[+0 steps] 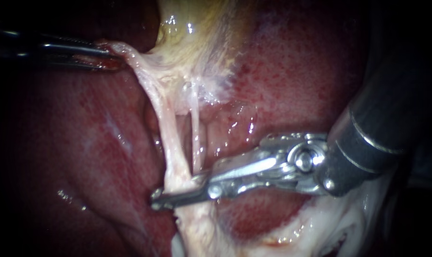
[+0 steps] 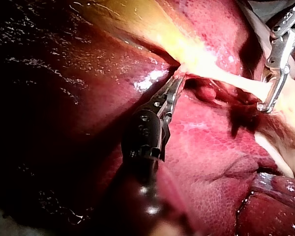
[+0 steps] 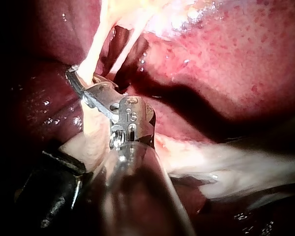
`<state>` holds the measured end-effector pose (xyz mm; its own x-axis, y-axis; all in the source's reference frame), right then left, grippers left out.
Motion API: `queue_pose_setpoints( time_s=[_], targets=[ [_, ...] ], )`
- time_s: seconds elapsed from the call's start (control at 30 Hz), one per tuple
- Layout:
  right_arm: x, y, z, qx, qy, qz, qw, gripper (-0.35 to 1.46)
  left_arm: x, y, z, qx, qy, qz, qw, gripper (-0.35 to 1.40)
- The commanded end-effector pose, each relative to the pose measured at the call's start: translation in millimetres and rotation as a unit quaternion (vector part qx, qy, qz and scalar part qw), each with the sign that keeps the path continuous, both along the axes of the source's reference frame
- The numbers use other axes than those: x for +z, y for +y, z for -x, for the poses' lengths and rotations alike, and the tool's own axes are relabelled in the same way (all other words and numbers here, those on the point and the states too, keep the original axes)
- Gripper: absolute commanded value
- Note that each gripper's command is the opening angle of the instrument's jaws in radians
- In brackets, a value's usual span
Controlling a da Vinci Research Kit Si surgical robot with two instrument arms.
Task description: Going back first clip left tube
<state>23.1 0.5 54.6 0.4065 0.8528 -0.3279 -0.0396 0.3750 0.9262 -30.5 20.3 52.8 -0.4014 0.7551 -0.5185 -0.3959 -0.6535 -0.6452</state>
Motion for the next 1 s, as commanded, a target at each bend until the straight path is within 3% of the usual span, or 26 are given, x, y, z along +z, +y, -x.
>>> queue_pose_setpoints(
  time_s=[0.03,0.2,0.27,0.37,0.57,0.67,0.8,1.0],
  targets=[
    [0.2,0.0,-0.2,-0.001,0.002,0.005,1.0000,-0.08,-0.1,0.0,0.0,0.000,0.000,0.000,1.0000,-0.35],
    [2.9,-0.7,-0.6,0.000,0.006,0.035,0.9994,0.36,-0.1,0.0,0.0,0.000,0.000,0.000,1.0000,-0.35],
    [4.2,-0.8,-0.8,0.012,0.002,0.057,0.9983,0.46,0.0,0.0,0.0,0.000,0.000,0.000,1.0000,-0.35],
    [6.1,-0.7,-0.9,0.042,-0.013,0.105,0.9935,0.50,0.0,0.0,0.0,0.000,0.000,0.000,1.0000,-0.35],
    [7.6,0.0,1.3,0.058,-0.021,0.141,0.9881,0.50,-0.1,0.0,-0.2,0.000,0.000,0.000,1.0000,-0.35],
    [7.5,0.1,2.9,0.055,-0.016,0.175,0.9829,0.50,-0.1,0.0,-0.2,0.001,0.000,0.000,1.0000,-0.35],
    [5.8,0.2,5.4,0.033,0.006,0.243,0.9695,0.50,-0.1,0.0,-0.3,0.001,0.000,0.000,1.0000,-0.35],
    [2.8,1.0,9.6,0.006,0.036,0.305,0.9518,0.50,0.0,0.0,-0.3,0.001,-0.001,0.000,1.0000,-0.35]
  ],
)
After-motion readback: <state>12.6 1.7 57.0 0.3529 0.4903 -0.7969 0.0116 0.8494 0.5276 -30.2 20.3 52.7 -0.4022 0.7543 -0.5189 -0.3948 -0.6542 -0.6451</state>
